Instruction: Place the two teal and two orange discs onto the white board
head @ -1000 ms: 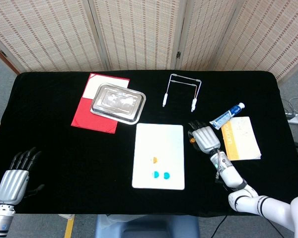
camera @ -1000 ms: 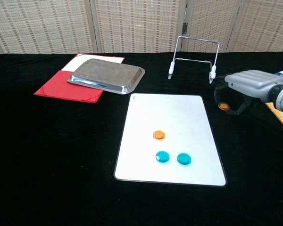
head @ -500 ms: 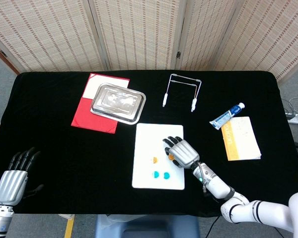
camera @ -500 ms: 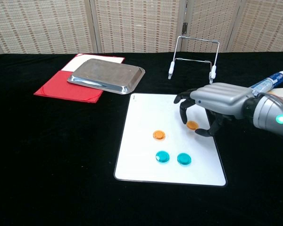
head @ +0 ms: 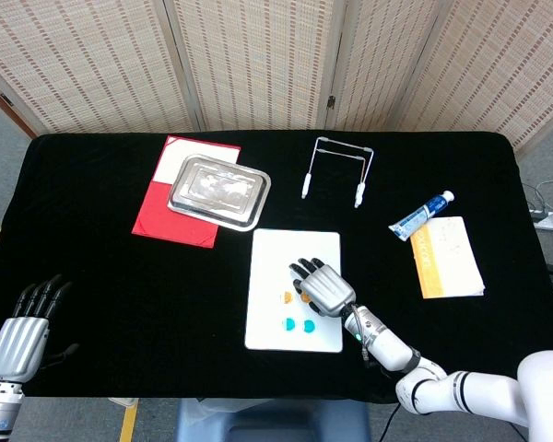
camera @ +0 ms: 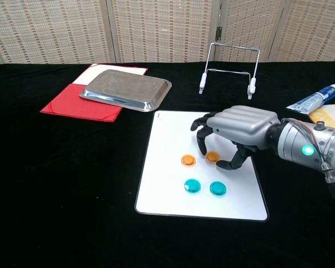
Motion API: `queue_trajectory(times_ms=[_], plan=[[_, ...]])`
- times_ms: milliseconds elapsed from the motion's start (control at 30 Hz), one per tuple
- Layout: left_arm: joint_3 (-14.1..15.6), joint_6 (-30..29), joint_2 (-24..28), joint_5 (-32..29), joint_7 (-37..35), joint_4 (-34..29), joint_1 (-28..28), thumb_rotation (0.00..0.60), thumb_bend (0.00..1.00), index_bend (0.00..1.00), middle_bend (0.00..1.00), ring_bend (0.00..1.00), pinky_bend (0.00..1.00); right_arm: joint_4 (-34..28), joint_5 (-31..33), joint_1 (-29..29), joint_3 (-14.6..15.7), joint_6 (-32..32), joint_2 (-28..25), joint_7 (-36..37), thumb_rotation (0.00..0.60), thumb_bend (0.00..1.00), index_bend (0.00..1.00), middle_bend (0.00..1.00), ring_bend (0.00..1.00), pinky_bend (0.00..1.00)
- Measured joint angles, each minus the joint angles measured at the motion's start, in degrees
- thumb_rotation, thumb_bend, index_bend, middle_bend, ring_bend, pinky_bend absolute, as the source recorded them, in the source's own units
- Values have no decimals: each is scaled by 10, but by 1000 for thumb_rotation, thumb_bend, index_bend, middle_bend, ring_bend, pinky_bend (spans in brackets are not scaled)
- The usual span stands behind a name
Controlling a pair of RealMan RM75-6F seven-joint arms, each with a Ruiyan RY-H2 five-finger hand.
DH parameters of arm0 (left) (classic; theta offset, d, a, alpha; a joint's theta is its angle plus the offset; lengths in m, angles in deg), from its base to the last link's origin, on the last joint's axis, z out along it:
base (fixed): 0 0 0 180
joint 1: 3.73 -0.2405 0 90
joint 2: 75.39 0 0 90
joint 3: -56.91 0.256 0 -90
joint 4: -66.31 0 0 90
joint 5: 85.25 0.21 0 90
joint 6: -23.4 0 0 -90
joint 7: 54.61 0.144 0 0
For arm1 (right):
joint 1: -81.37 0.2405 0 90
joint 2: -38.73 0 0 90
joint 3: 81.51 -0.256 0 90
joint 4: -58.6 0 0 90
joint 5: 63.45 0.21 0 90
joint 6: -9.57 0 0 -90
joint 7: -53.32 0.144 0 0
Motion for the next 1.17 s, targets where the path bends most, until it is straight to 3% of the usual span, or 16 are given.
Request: queue_trajectory(times_ms=[233,600,767,867,1033,1167], plan=[[-1,1,-2,-2,-4,5,-1,600,192,0,0,0,0,-2,6,3,4,1,1,-7,600,429,285,131,78,150],[-4,-2,-2,-3,-13,10,0,600,192,0,0,0,0,-37,-6,-20,-7,-61,-38,14,600,429,156,103,79,106],[-8,-5,-8,-3,-8,11,1,600,192,0,0,0,0,-75,-18,-71,-10,-149,-110,36,600,429,67,27,59,90],[-9,-6,-10,-1,-6,8,3,600,192,0,0,0,0,-100,-31,-114,-2,-198,-164,64,600,429,3,0,6,19],[-10,-21,-14,4,6,2,-1,600,192,0,0,0,0,-126,-66,-190,28,-271,-233,131,600,430,0,0,0,0],[-11,-36,-15,16,17,-9,-4,600,193,0,0,0,0,-128,-101,-241,51,-328,-254,183,600,430,0,0,0,0]])
